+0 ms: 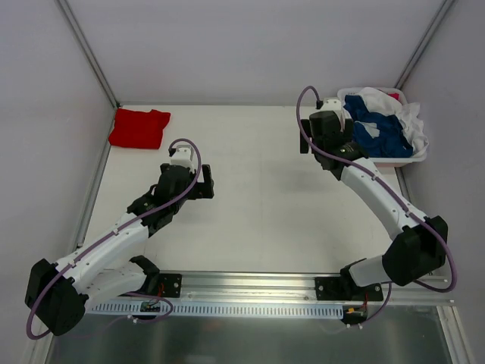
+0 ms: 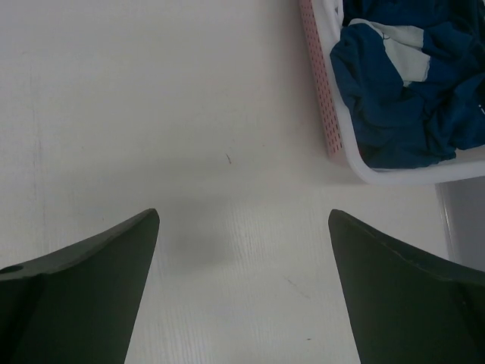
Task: Fold and stack the t-shirts
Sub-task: Grab the tshirt from the pile, then move the tshirt to the center of the board
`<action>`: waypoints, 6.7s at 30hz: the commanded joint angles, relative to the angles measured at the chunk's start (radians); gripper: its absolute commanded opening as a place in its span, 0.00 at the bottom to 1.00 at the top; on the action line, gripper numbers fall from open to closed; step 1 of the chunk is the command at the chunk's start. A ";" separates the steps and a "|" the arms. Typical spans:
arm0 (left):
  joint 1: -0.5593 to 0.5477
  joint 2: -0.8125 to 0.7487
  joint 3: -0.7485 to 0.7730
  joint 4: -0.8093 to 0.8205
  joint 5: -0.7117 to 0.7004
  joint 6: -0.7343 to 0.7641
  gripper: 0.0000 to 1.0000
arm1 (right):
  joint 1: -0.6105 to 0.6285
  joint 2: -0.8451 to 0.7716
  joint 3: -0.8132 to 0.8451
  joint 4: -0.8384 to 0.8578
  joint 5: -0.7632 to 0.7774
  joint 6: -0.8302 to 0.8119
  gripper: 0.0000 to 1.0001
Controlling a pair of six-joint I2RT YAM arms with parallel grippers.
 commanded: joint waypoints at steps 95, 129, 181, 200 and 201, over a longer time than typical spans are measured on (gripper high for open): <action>-0.008 0.130 -0.038 0.076 0.032 -0.035 0.99 | -0.717 0.753 0.705 -0.001 -0.337 0.033 0.47; -0.008 0.161 -0.037 0.086 0.044 -0.039 0.99 | -0.649 0.618 0.635 0.155 -0.347 -0.015 0.00; -0.009 0.053 -0.152 0.212 0.032 -0.044 0.99 | -0.231 -0.620 0.432 0.566 -1.146 0.634 0.00; -0.011 0.026 -0.155 0.220 0.054 -0.039 0.99 | -0.221 -0.568 -0.038 0.620 -1.111 0.683 0.00; -0.009 0.026 -0.153 0.218 0.055 -0.039 0.99 | -0.223 -0.560 -0.059 0.619 -1.105 0.672 0.00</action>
